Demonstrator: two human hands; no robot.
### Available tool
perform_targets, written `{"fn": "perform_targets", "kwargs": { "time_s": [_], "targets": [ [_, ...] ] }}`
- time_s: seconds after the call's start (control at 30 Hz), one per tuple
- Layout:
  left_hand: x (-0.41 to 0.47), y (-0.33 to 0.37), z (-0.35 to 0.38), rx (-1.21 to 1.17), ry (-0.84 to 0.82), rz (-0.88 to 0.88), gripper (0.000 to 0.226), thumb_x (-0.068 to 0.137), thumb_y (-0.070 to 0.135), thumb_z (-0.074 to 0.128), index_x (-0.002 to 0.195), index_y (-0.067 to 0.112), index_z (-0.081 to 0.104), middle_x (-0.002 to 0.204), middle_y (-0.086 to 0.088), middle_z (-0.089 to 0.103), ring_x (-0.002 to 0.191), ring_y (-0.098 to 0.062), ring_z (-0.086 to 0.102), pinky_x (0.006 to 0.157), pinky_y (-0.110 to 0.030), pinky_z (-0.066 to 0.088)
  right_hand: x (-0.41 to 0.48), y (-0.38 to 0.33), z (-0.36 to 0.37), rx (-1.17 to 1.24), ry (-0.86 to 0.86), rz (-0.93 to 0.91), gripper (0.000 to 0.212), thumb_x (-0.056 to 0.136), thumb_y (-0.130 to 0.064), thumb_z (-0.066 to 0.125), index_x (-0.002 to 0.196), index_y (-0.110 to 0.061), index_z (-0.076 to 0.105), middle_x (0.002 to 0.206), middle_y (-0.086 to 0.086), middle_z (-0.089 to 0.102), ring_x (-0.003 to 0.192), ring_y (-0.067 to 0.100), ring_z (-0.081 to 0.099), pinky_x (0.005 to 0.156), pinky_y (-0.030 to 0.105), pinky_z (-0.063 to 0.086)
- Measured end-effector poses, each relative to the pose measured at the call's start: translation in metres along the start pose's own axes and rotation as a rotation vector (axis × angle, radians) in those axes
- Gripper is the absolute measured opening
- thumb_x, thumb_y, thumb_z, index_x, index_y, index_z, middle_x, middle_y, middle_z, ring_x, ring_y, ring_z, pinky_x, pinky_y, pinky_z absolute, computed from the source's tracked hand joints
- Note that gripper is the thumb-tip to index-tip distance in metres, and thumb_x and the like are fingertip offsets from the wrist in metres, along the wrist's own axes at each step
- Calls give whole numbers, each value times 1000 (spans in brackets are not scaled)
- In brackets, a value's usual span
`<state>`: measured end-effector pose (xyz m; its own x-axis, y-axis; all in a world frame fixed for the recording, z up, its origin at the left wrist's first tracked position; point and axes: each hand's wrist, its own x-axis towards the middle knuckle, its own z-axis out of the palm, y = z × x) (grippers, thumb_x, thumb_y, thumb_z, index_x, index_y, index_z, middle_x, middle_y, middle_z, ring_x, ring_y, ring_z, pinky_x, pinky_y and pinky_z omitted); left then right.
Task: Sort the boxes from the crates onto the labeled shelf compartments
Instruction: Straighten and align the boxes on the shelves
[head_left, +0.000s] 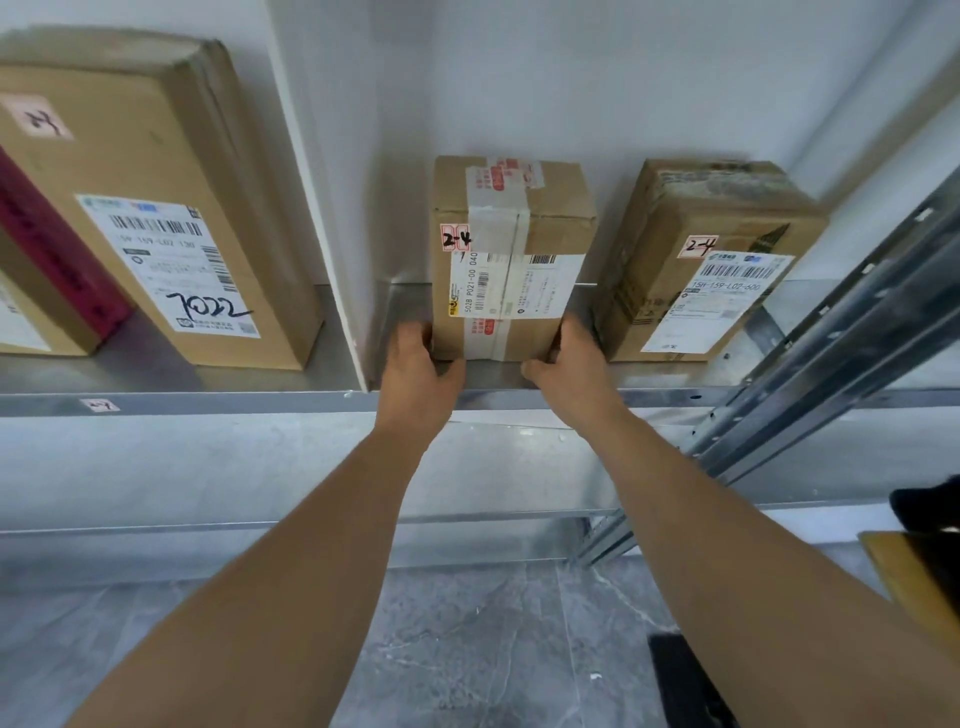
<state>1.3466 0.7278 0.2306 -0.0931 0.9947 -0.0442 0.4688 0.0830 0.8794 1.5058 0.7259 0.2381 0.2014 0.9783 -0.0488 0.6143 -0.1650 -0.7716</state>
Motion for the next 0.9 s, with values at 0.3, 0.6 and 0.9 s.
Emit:
{"fn": "perform_targets", "kwargs": {
  "time_s": [0.3, 0.6, 0.9],
  "targets": [
    [-92, -36, -48, 453, 96, 149, 49, 88, 31, 65, 131, 15, 48, 138, -3, 47, 125, -23, 45, 102, -35, 39, -92, -8, -12, -423, 43, -95, 48, 94, -29, 58, 137, -17, 40, 142, 5, 38, 125, 21, 45, 95, 30, 43],
    [-82, -79, -161, 532, 174, 106, 55, 87, 33, 65, 134, 11, 47, 136, -8, 49, 125, -27, 43, 103, -39, 37, -132, -83, 75, -482, -112, -288, 44, 97, -32, 51, 138, -19, 42, 141, 1, 41, 127, 18, 44, 95, 26, 42],
    [-14, -99, -246, 413, 87, 114, 66, 91, 32, 60, 146, 17, 28, 144, -5, 36, 128, -25, 41, 96, -38, 42, -99, -163, 153, -389, -10, -198, 60, 94, -24, 58, 146, -16, 29, 142, 7, 40, 121, 25, 50, 95, 31, 45]
  ]
}}
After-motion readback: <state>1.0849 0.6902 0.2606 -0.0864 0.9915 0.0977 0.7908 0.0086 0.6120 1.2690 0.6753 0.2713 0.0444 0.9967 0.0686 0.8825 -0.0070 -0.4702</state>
